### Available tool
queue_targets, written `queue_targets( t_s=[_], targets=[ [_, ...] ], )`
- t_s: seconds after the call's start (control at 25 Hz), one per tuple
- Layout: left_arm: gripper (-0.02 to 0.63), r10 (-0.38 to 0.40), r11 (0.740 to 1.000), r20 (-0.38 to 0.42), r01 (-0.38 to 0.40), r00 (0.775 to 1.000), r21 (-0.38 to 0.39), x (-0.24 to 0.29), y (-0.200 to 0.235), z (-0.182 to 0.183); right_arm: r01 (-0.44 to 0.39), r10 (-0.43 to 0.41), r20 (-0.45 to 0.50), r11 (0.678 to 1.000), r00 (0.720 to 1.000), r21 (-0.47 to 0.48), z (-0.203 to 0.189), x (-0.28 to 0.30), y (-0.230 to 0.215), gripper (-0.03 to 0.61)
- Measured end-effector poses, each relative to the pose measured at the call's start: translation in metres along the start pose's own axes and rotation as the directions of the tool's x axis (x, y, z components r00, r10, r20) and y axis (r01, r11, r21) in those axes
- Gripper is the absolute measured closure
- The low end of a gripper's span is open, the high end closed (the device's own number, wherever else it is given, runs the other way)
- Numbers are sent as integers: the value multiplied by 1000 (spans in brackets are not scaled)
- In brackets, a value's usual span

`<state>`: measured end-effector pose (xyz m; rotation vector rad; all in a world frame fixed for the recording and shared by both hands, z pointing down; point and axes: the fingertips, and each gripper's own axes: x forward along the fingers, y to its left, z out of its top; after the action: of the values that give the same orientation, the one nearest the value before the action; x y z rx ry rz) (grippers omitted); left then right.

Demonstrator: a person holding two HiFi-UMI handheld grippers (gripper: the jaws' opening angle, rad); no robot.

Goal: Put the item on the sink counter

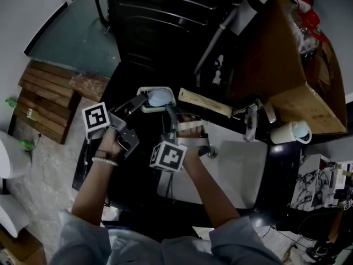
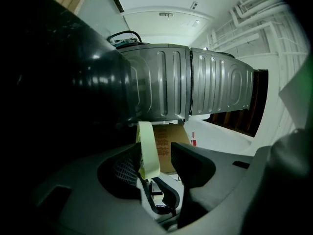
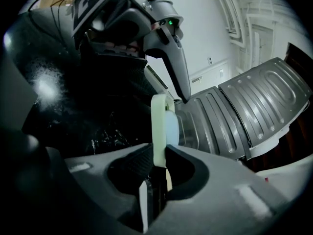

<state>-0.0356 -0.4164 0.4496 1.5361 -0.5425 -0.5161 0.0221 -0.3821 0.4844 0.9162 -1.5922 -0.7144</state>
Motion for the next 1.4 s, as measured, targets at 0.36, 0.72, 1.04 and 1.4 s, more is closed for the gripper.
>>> queue_targets(
  t_s=[0.36,0.72,1.04,1.4],
  targets=[
    [391,41,992,-32,-36,999,118,-10,-9,-1,7,-8,-113,1000,994,-10,4,14,-3,503],
    [391,35,987,-29,-30,999,157,-36,-20,-4,0,-2,-231,1000,973,-9,-6,26,-6,503],
    [393,41,984,-1,-40,999,174,-66,-26,-5,2,-1,-252,1000,968,3,-6,32,-6,496],
    [394,35,981,14,-37,999,190,-98,-33,-6,-60,105,-161,963,981,262,3,27,-3,469]
  ],
)
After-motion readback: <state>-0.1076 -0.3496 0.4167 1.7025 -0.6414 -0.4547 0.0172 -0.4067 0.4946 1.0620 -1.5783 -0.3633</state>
